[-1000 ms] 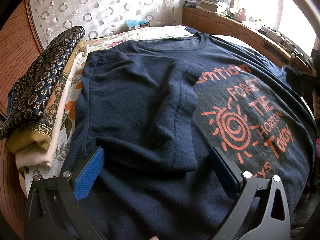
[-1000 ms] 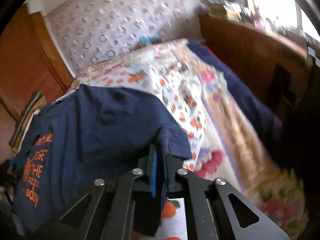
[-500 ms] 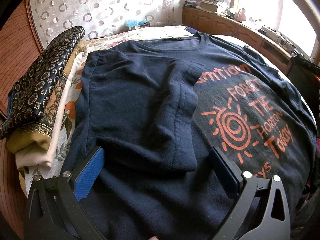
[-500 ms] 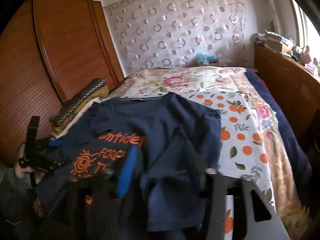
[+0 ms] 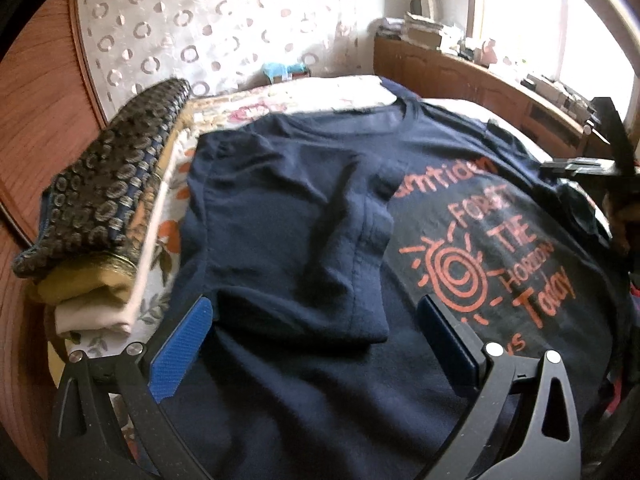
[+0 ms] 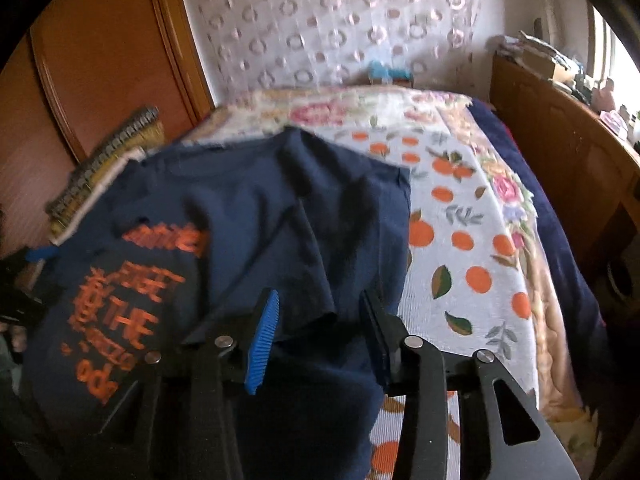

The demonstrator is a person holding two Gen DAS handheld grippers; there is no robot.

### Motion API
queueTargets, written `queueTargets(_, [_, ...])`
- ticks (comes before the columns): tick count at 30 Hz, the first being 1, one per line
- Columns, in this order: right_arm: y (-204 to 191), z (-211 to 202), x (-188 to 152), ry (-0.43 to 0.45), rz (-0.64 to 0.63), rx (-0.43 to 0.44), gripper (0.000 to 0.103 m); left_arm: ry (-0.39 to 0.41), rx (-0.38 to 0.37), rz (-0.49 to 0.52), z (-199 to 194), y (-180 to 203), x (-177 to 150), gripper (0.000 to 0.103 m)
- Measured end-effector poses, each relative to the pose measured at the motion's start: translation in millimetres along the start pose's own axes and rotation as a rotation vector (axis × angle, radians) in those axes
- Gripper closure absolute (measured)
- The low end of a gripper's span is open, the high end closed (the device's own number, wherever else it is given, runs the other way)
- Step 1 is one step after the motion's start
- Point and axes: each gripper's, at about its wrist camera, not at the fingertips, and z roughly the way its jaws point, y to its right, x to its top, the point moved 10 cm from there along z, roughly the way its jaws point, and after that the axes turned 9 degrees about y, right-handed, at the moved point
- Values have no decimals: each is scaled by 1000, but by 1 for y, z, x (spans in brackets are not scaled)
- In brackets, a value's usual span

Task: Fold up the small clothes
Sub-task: 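Fold the held side over toward the center and open the right gripper, then move the left gripper to the shirt near the collar and grasp it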

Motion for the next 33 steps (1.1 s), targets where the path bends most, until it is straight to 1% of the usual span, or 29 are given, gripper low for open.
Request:
queueTargets(1, [1,3,0,-15,-8,-26,73,9,-1,-3,-3,-1,2,0])
queueTargets(2, [-1,4,4,-8,-11,-19,83,13,0,-5,-5,-1,3,0])
queueTargets(3, [-7,4,7,-8,-20,-4,100,25,1,-8,-9,-2,6,0])
queueTargets(5, [-19,1,16,15,-57,3,100,40,5,-11,-14,-4,10,0])
queueTargets(10, [-57,-3,43,72,-115,55,101,63,12,-16,-23,-7,18,0])
queueTargets(12, [-76,0,56,87,-116,94,101,72,17,-14,-28,-9,20,0])
queueTargets(15, [-99,7,71,102,-111,131,101,89,24,-12,-32,-10,23,0])
queueTargets(17, [-109,13,82,113,-96,128,100,97,21,-20,-34,-12,25,0])
queueTargets(19, [-117,14,93,142,-83,140,100,101,20,-24,-34,-13,26,0])
queueTargets(20, [-119,14,97,153,-82,138,100,100,21,-25,-35,-13,26,0])
queueTargets(22, [-115,13,98,158,-97,109,84,100,21,-27,-35,-14,26,0])
queueTargets(23, [-115,12,99,166,-101,106,68,101,19,-27,-35,-13,26,0])
queueTargets(24, [-115,11,96,177,-103,110,61,105,16,-29,-35,-13,27,0])
queueTargets(26, [-110,13,88,172,-121,97,59,116,15,-31,-35,-14,31,0])
queueTargets(29, [-89,18,75,158,-122,55,51,123,14,-38,-33,-14,36,0])
queueTargets(33, [-65,35,62,113,-109,0,50,126,19,-27,-26,-17,49,0])
